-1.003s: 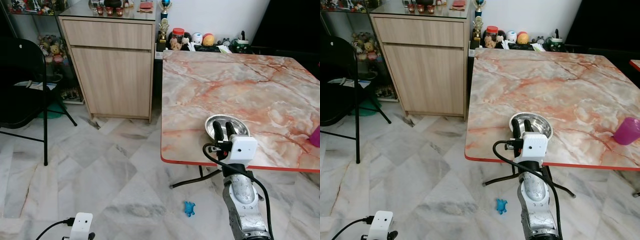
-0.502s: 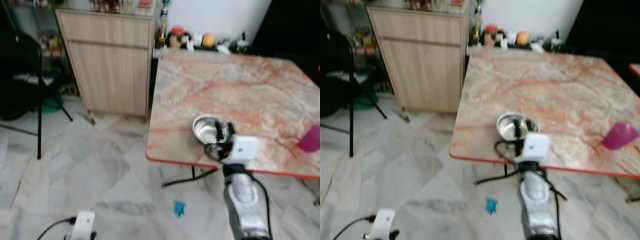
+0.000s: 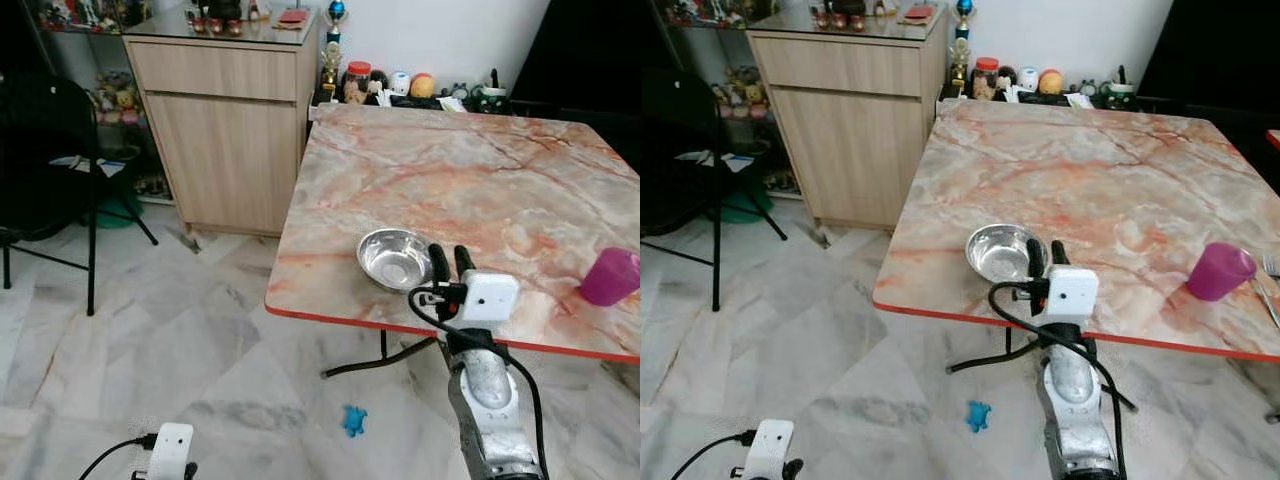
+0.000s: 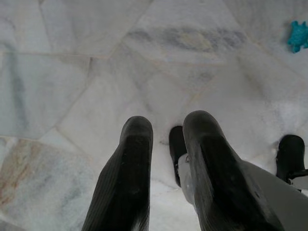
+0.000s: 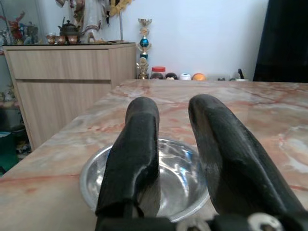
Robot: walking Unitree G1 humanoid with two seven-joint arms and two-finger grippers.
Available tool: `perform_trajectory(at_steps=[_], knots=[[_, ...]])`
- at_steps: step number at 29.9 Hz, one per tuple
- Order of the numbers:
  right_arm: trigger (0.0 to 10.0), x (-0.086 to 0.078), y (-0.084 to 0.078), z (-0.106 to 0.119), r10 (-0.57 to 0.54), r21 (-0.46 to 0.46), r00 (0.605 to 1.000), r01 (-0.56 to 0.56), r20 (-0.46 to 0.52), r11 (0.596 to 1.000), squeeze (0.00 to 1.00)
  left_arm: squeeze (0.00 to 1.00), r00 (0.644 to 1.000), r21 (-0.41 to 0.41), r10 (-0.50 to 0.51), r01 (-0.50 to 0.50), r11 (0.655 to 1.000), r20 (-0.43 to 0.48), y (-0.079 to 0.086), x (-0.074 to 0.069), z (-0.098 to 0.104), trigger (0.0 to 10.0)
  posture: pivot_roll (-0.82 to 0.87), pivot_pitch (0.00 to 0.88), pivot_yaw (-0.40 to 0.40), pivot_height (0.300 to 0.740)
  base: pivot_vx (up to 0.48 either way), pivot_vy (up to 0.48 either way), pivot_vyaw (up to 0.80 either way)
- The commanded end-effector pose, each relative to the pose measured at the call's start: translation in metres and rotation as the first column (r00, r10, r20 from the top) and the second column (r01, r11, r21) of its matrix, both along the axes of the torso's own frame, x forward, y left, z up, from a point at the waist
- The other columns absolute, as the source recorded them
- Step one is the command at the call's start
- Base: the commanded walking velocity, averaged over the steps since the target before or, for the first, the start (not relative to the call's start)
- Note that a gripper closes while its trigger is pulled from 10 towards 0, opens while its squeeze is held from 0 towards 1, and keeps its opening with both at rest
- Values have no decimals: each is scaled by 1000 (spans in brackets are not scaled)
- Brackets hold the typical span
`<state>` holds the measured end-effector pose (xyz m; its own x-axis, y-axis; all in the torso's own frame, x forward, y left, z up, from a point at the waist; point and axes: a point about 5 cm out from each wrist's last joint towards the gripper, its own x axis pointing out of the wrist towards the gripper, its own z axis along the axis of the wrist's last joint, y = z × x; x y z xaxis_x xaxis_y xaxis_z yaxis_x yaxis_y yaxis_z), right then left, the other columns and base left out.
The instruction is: Setting the table
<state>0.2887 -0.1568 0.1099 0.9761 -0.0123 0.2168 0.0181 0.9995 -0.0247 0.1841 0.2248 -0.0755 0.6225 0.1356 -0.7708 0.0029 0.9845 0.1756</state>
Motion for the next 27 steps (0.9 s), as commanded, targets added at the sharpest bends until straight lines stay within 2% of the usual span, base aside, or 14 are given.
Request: perform_trajectory(at_steps=[1, 9, 14, 24, 27], knots=[[10000, 0, 0, -1, -3, 10, 1000, 3, -3, 1000, 0, 0, 1000, 0, 9, -9, 1000, -9, 2, -1, 0, 10000, 96, 0, -57, 740, 0, 0, 0], [10000, 1, -1, -1, -11, 32, 1000, 12, -15, 999, 0, 0, 1000, 1, 15, -15, 1000, -5, 2, 0, 0, 10000, 94, 0, -57, 740, 0, 0, 0], [10000, 2, -1, -1, -12, 30, 1000, 12, -19, 999, 0, 0, 1000, -6, 26, -26, 1000, -8, 3, -1, 0, 10000, 94, 0, -56, 740, 0, 0, -754], [10000, 3, -1, 0, -14, 28, 1000, 14, -17, 1000, 0, 0, 1000, -9, 24, -24, 1000, 2, 3, 1, 1, 10000, 97, 0, -56, 740, 0, 0, 0], [10000, 4, -1, -1, -16, 29, 1000, 17, -23, 999, 0, 0, 1000, -9, 23, -23, 1000, 3, 2, 2, 1, 10000, 96, 0, -55, 740, 246, 0, -198]])
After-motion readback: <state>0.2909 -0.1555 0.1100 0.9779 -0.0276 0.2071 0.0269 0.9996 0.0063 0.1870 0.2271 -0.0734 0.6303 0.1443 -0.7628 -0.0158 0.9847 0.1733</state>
